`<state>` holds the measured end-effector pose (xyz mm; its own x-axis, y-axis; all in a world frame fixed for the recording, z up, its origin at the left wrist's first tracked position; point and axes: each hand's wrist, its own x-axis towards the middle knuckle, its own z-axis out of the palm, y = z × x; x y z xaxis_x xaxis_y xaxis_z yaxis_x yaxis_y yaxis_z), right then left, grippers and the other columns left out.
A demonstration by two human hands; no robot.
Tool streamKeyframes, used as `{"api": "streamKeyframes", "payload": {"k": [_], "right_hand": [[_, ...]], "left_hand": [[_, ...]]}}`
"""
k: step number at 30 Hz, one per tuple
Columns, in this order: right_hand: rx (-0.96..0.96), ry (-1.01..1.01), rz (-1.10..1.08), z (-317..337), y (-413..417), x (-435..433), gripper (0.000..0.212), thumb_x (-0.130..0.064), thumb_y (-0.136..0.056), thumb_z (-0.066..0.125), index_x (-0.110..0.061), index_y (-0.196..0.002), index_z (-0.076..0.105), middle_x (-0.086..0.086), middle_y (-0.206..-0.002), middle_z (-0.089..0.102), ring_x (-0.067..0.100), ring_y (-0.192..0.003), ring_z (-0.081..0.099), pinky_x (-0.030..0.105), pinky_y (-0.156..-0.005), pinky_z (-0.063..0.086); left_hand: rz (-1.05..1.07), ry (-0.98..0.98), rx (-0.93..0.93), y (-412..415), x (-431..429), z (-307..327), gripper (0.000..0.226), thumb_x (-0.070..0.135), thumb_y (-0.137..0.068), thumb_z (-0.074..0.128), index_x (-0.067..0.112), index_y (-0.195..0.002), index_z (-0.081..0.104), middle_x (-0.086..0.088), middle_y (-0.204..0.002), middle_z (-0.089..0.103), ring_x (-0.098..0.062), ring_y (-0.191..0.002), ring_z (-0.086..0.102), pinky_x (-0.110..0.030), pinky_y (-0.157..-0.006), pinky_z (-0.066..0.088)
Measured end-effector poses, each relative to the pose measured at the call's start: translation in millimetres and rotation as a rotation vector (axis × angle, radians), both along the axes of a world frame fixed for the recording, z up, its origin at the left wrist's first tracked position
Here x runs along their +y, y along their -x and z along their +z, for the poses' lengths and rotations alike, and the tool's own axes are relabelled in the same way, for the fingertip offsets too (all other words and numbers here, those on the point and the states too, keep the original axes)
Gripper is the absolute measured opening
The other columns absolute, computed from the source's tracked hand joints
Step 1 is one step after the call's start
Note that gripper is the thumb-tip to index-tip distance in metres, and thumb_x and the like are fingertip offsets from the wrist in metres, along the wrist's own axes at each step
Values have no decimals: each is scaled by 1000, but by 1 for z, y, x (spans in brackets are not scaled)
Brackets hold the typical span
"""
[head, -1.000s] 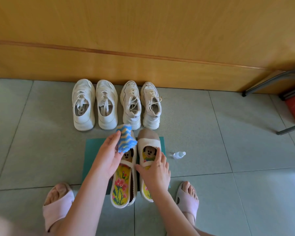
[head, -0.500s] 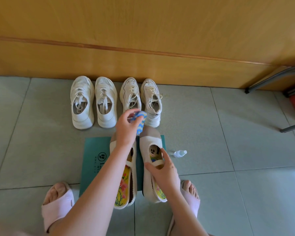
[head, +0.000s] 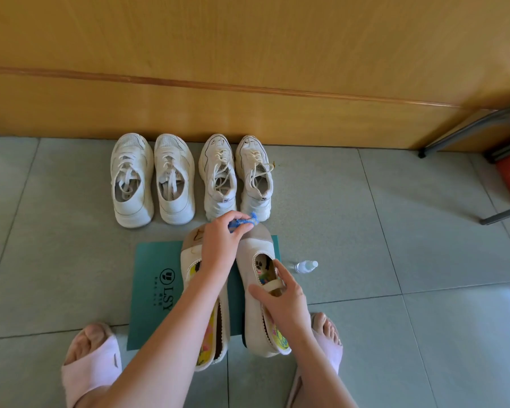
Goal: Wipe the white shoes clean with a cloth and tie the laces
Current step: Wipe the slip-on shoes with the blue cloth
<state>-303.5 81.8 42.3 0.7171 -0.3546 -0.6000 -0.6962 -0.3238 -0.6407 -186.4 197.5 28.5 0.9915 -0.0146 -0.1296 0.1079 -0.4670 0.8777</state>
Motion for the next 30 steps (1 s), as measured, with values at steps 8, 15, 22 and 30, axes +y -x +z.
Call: {"api": "streamKeyframes", "payload": {"k": [8,15,22,30], "right_hand": [[22,-29,-18,-3,0,1,82,-58,-62,72,-49,-136,36,-11,-100,67,7,-85,63,27,-71,51],[9,-74,-20,-5,2,-3,92,-65,-51,71,-49,-135,38,-8,-89,65,8,-70,55,25,-61,44],[-4,-82,14,-5,3,-5,91,-61,-56,75,-48,-137,36,-12,-112,64,8,-98,62,31,-81,52],[-12,-48,8,-6,3,-3,91,-64,-57,74,-49,-137,33,-15,-117,61,7,-102,60,37,-87,52]], "left_hand": [[40,-36,-59,50,-2,-1,9,27,-83,69,24,-91,70,15,-89,67,-4,-80,59,-17,-67,46],[73,-52,19,82,-3,8,12,30,-85,66,26,-95,69,18,-82,62,-3,-76,59,-17,-63,45],[165,30,10,60,-4,26,8,25,-85,67,24,-93,68,10,-84,68,-7,-78,62,-29,-66,51],[-70,-334,-205,30,-20,13,13,21,-83,69,21,-97,70,4,-88,69,-16,-84,59,-19,-65,39]]}}
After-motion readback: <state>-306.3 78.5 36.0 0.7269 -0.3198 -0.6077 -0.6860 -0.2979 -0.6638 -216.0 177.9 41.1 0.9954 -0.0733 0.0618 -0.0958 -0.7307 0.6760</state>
